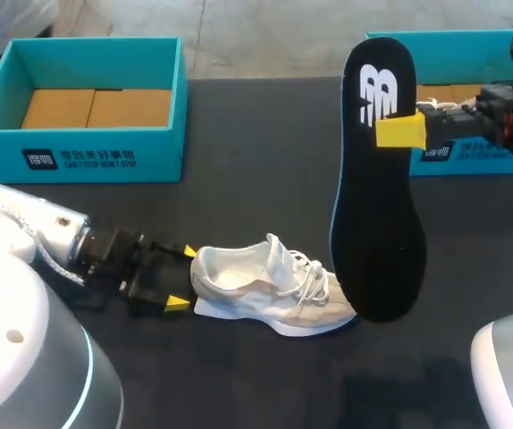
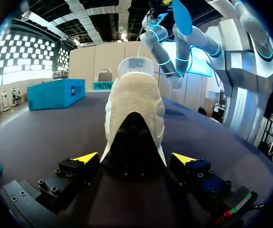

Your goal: Take the shoe out of the shoebox, open the shoe tongue, remove and reinsert the insole, then place the shoe into the shoebox

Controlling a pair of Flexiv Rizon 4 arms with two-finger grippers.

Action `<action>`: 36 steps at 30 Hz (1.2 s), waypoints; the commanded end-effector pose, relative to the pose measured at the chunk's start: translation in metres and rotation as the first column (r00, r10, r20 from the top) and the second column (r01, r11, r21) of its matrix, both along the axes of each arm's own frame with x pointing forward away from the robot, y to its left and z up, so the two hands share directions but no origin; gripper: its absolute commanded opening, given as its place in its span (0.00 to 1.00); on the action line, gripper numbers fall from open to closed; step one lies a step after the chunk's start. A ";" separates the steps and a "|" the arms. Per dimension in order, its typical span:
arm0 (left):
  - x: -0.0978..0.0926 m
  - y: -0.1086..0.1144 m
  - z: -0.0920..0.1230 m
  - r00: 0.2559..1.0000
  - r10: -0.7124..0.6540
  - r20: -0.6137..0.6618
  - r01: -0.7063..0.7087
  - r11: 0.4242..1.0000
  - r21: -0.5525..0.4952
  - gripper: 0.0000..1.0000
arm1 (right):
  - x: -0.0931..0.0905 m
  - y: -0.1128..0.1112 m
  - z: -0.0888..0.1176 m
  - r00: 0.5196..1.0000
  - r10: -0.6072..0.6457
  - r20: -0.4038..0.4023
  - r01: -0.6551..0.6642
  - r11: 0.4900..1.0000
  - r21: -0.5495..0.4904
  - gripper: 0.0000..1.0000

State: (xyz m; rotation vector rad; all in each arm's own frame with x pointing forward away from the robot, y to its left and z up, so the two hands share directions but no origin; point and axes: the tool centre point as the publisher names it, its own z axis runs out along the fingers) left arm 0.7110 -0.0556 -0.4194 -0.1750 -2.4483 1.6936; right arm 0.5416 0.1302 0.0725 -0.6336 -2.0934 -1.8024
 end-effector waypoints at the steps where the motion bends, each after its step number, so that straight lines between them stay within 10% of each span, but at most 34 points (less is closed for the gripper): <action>1: 0.002 0.013 0.013 1.000 -0.009 0.003 0.009 0.999 0.036 1.00 | -0.011 0.012 0.000 0.998 -0.068 0.010 0.068 0.997 0.035 0.00; 19: 0.016 0.048 0.067 0.995 -0.018 0.102 -0.019 0.935 0.353 1.00 | -0.011 0.012 0.000 0.998 -0.068 0.010 0.068 0.997 0.035 0.00; 36: 0.024 0.030 0.112 0.969 -0.105 0.223 -0.057 0.785 0.616 1.00 | -0.011 0.012 0.000 0.998 -0.068 0.010 0.068 0.997 0.035 0.00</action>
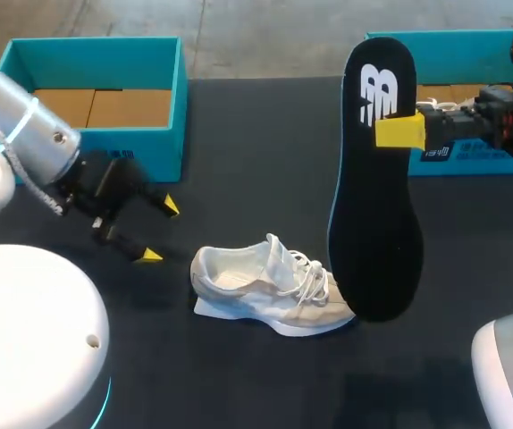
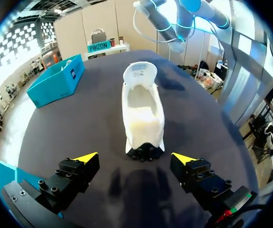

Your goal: Take the shoe out of the shoebox, open the shoe tongue, remove and reinsert the insole, then place the shoe into the shoebox

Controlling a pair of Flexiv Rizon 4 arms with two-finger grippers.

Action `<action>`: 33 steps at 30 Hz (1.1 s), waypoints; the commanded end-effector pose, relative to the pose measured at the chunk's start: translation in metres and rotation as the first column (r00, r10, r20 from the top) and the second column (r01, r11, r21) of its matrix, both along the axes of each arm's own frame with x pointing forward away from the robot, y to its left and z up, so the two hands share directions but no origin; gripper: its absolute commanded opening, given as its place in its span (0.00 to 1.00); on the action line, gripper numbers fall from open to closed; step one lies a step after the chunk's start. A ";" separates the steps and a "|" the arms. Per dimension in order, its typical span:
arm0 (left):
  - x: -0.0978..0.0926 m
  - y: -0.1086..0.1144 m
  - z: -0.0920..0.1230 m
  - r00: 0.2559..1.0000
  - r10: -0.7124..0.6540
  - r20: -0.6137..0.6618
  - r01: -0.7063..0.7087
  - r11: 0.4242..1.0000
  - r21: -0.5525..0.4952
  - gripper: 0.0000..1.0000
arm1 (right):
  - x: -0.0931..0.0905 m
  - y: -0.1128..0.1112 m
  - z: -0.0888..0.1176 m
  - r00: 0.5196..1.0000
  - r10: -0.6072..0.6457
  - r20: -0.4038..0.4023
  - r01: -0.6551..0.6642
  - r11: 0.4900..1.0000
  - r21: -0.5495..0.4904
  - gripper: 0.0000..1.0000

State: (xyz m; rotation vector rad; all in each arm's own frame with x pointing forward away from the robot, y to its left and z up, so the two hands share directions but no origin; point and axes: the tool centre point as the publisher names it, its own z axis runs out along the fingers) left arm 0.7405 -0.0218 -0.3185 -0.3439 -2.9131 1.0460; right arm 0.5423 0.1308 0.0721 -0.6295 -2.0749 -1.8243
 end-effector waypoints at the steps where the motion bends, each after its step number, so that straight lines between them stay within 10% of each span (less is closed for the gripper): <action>1: -0.005 -0.004 0.013 0.999 0.011 0.046 -0.019 0.983 0.180 1.00 | -0.012 0.011 0.000 0.998 -0.065 0.008 0.065 0.998 0.015 0.00; 14: 0.005 -0.044 0.032 1.000 -0.010 0.022 0.003 0.957 0.289 1.00 | -0.012 0.011 0.000 0.998 -0.065 0.008 0.065 0.998 0.015 0.00; 33: 0.010 -0.112 0.007 0.993 -0.069 0.099 0.025 0.919 0.393 1.00 | -0.012 0.011 0.000 0.998 -0.065 0.008 0.065 0.998 0.015 0.00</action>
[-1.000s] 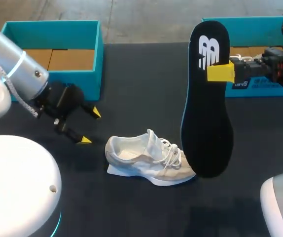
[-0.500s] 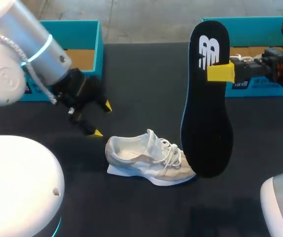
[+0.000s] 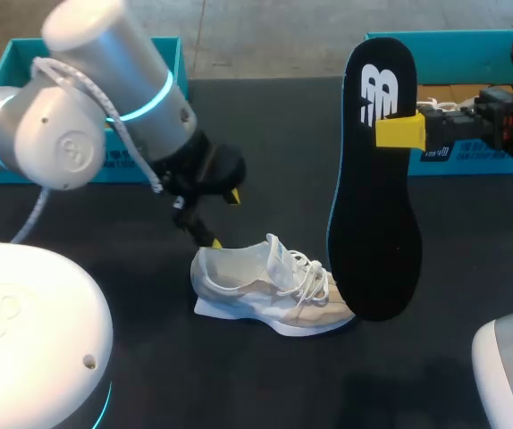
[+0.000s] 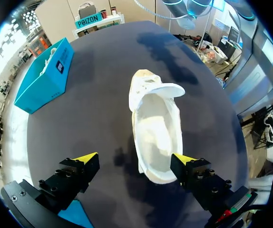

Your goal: Take the shoe out of the shoebox, open the shoe tongue, remove and reinsert the insole, then place the shoe into the shoebox

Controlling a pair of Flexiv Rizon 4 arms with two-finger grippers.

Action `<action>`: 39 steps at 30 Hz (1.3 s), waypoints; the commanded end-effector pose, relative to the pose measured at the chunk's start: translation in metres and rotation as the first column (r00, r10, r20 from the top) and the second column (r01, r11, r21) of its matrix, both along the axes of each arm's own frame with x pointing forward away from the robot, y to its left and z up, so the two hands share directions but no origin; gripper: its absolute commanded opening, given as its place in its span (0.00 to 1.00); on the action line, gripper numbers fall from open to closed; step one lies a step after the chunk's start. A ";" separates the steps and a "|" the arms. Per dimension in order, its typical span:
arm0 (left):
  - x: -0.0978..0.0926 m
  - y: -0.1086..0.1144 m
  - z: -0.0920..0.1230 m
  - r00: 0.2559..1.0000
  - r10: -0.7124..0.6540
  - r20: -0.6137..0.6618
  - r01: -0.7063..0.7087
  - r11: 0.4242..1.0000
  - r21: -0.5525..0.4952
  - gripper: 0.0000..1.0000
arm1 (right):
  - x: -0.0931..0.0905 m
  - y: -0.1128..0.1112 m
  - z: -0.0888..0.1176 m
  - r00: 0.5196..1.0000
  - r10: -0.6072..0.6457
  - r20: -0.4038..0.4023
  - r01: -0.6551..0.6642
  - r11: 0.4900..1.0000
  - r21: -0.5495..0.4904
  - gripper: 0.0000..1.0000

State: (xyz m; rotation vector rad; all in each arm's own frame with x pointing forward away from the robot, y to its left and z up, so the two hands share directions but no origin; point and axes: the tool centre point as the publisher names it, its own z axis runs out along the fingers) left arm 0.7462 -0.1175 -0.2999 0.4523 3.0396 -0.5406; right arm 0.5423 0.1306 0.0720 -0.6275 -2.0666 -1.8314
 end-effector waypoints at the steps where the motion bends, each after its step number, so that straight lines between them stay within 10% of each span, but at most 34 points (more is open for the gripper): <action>1: 0.004 -0.020 -0.015 1.000 0.002 0.002 -0.002 0.997 0.082 1.00 | -0.012 0.011 0.000 0.998 -0.066 0.008 0.065 0.998 0.008 0.00; 36: -0.003 -0.062 -0.075 0.998 -0.062 -0.003 0.062 0.984 0.167 1.00 | -0.012 0.011 0.000 0.998 -0.066 0.008 0.065 0.998 0.008 0.00; 39: -0.003 -0.062 -0.078 0.998 -0.063 -0.007 0.063 0.983 0.175 0.84 | -0.012 0.011 0.000 0.998 -0.066 0.008 0.065 0.998 0.008 0.00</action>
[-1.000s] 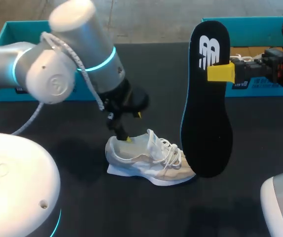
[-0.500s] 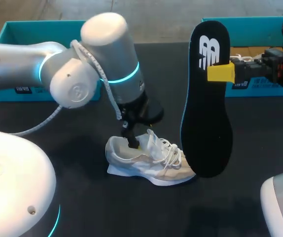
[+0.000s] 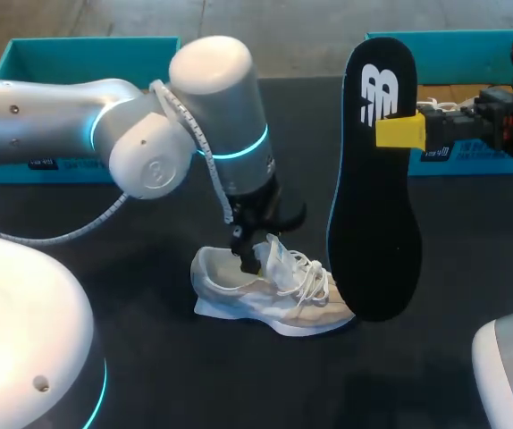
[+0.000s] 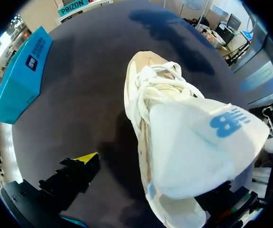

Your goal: Take the shoe out of the shoebox, open the shoe tongue, remove and reinsert the insole, then place the shoe into the shoebox

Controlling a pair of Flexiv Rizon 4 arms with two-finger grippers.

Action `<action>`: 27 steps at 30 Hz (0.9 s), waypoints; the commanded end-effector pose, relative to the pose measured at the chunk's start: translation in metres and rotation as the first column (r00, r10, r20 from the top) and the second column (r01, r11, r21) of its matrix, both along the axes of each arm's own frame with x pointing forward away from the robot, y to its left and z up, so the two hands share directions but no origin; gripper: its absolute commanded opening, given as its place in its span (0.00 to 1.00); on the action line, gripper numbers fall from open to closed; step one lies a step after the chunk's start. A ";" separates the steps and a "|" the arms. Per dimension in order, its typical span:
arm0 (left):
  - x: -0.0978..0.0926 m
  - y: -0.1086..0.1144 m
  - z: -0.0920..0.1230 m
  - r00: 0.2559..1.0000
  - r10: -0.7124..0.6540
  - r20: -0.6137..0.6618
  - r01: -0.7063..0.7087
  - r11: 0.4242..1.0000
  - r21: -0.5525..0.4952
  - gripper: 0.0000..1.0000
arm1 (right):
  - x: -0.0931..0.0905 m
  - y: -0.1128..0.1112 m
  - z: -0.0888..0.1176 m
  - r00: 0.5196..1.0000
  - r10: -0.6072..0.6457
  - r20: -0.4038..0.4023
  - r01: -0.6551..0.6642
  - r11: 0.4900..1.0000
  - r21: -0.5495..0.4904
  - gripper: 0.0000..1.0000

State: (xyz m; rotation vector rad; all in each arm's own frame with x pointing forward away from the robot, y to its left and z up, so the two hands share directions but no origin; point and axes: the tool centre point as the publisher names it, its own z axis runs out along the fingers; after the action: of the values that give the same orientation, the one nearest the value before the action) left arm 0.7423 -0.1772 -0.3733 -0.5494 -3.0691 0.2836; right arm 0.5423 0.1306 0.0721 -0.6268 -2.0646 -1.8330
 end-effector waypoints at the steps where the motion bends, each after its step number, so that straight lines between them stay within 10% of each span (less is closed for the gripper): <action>1: 0.002 -0.002 -0.005 1.000 -0.001 -0.004 0.001 1.000 0.009 0.80 | -0.012 0.011 0.000 0.998 -0.066 0.008 0.066 0.998 0.006 0.00; 11: 0.003 0.004 -0.011 1.000 -0.002 -0.021 0.003 1.000 0.026 0.00 | -0.012 0.011 0.000 0.998 -0.066 0.008 0.066 0.998 0.006 0.00; 27: 0.008 0.003 0.011 0.990 -0.132 -0.039 0.130 0.990 -0.050 0.00 | -0.012 0.011 0.000 0.998 -0.066 0.008 0.066 0.998 0.006 0.00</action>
State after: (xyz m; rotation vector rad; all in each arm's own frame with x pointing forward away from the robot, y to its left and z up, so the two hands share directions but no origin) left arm 0.7486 -0.1805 -0.3703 -0.7166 -2.9918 0.3398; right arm 0.5423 0.1306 0.0721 -0.6267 -2.0644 -1.8331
